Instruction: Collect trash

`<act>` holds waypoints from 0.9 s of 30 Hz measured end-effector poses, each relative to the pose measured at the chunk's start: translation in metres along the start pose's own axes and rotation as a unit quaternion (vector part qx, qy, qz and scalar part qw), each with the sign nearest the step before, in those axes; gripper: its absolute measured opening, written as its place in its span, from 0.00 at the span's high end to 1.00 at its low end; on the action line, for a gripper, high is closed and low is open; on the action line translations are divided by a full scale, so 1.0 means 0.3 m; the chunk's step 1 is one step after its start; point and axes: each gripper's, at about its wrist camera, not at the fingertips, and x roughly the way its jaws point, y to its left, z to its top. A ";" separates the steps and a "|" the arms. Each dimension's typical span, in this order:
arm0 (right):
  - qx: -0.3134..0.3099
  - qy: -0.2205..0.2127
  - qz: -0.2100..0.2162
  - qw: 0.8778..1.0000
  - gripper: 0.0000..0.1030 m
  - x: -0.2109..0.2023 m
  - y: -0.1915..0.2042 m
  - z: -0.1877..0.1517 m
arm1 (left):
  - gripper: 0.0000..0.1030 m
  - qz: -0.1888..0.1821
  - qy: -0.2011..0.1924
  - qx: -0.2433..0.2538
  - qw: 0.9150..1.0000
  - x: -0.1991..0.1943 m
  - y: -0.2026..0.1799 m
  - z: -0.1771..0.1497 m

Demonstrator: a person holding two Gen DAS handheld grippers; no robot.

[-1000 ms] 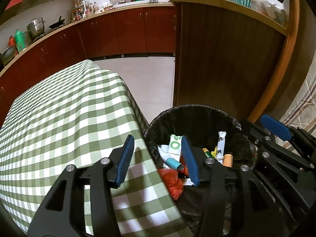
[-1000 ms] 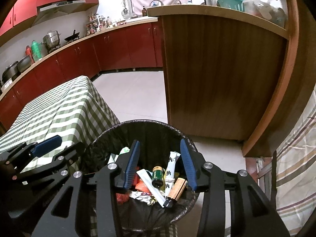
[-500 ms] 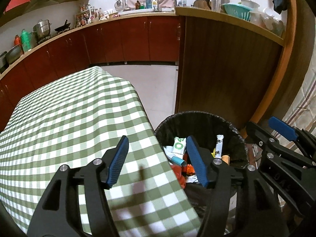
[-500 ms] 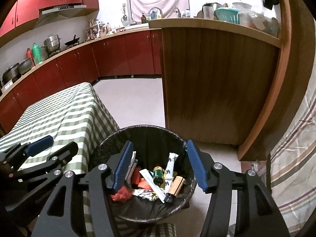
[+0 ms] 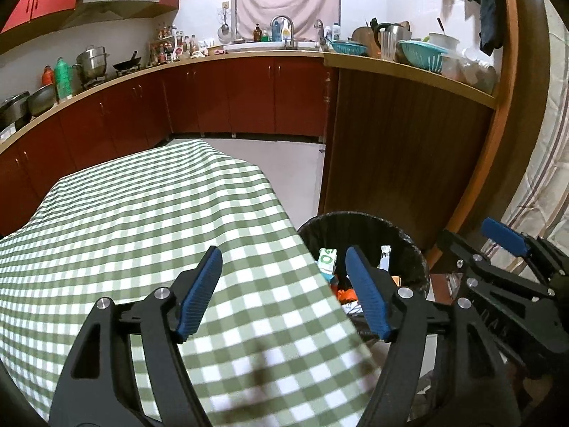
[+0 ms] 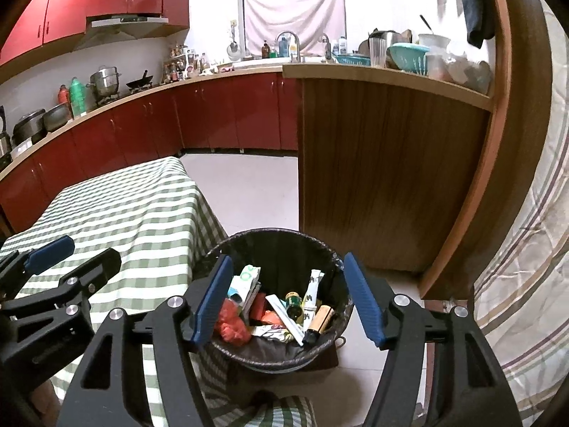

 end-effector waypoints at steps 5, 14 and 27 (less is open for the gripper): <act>-0.005 -0.015 0.000 1.000 0.36 -0.071 0.025 -0.005 | 0.27 0.004 -0.006 -0.008 1.000 -0.066 0.036 -0.030; -0.013 -0.029 0.000 1.000 0.35 -0.162 0.069 -0.038 | 0.26 0.014 -0.013 -0.018 1.000 -0.162 0.095 -0.089; -0.025 -0.032 0.001 0.999 0.35 -0.206 0.108 -0.080 | 0.24 0.023 -0.017 -0.029 0.999 -0.214 0.124 -0.122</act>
